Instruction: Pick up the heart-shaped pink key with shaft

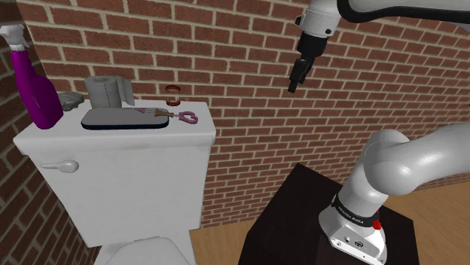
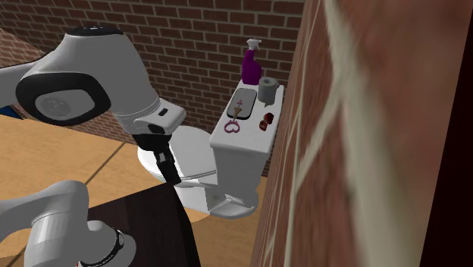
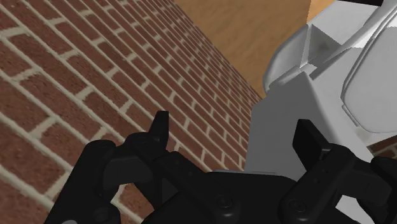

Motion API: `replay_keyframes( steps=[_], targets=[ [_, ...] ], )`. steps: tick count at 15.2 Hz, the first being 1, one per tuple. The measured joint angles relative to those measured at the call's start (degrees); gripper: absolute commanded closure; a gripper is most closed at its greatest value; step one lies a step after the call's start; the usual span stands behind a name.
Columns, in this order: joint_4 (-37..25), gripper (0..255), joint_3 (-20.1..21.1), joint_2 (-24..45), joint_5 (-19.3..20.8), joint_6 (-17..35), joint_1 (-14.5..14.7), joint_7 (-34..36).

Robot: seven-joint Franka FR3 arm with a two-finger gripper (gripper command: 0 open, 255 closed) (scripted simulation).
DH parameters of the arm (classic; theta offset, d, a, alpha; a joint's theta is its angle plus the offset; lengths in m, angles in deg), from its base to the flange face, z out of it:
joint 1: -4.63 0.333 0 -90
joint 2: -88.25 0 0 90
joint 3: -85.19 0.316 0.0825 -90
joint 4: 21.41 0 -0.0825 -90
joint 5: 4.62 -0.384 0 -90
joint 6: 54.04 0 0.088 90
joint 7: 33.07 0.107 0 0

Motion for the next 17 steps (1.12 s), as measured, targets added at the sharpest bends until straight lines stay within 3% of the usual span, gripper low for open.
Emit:
replay_keyframes(
  steps=[7, 17],
  targets=[
    [-3.5, 0, 4.1, 8.5, -3.0, 3.7, 1.0, 5.8],
    [-17.2, 0, 11.7, 29.1, -5.5, 8.6, 2.1, 17.3]
  ],
)
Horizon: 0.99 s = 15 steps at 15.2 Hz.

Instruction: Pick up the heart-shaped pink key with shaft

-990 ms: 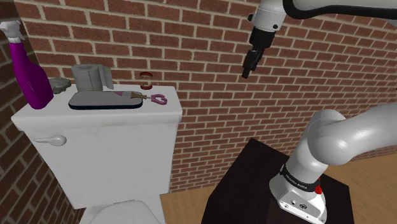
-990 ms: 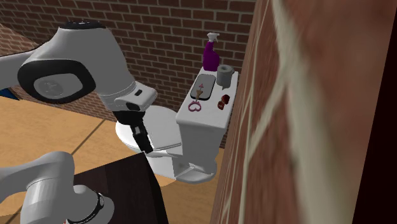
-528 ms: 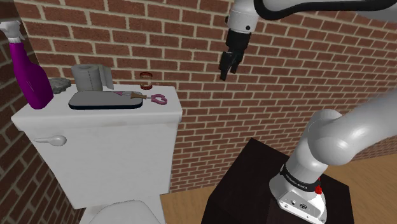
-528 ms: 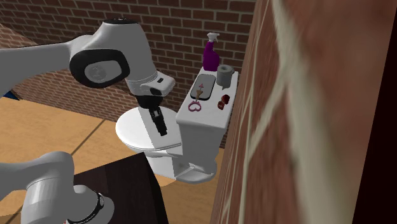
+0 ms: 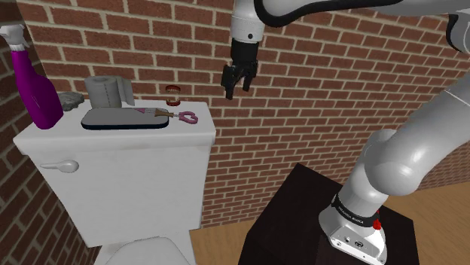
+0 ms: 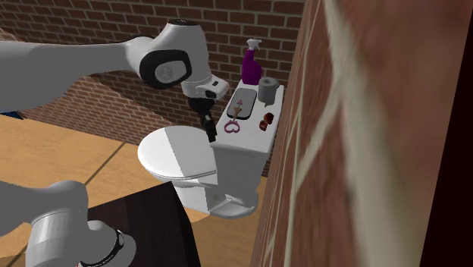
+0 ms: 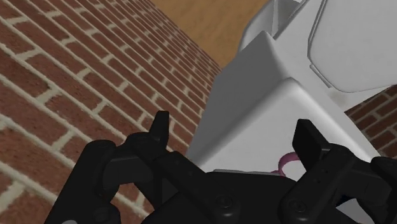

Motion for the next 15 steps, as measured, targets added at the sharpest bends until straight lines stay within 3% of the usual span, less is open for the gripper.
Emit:
replay_keyframes(
  steps=[9, 15],
  targets=[
    [-18.2, 0, 4.8, 19.9, 2.4, -0.2, 1.9, 10.2],
    [-35.5, 0, 6.2, 35.1, 5.7, -3.7, 5.3, 16.4]
  ],
)
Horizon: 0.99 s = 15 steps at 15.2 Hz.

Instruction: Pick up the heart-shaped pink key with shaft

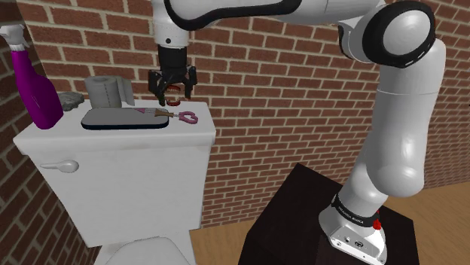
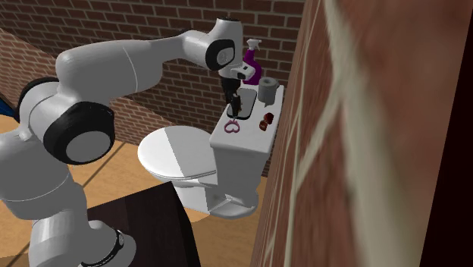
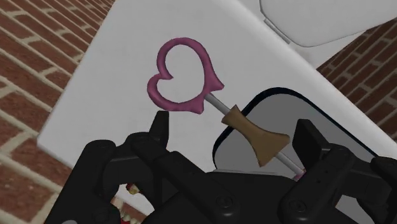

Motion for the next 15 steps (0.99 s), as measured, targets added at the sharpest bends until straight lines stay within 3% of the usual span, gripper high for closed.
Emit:
replay_keyframes(
  steps=[3, 11, 12, 15],
  targets=[
    [-11.1, 0, 0.0, 8.1, 1.7, -3.6, 2.3, 2.0],
    [-6.7, 0, -0.2, 9.0, 1.8, 1.7, 2.1, 2.5],
    [-6.5, 255, -0.2, 9.0, 1.9, 1.9, 2.1, 2.5],
    [-6.4, 255, -0.2, 9.1, 1.9, 2.0, 2.1, 2.5]
  ],
)
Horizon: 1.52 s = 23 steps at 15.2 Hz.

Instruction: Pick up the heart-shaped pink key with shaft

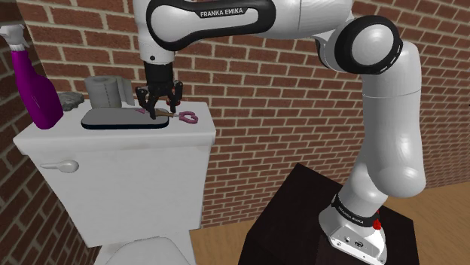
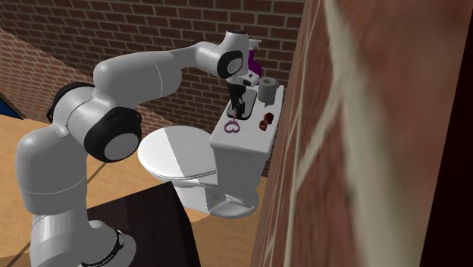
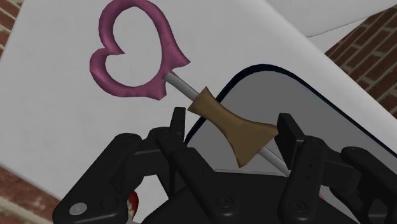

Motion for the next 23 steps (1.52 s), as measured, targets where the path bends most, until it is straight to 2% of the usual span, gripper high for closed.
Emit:
replay_keyframes(
  steps=[9, 23],
  targets=[
    [-0.7, 255, 0.0, -0.1, 0.0, -0.8, 0.0, -0.1],
    [-13.9, 255, 0.1, 1.7, 0.3, -12.1, 1.4, -0.4]
  ],
)
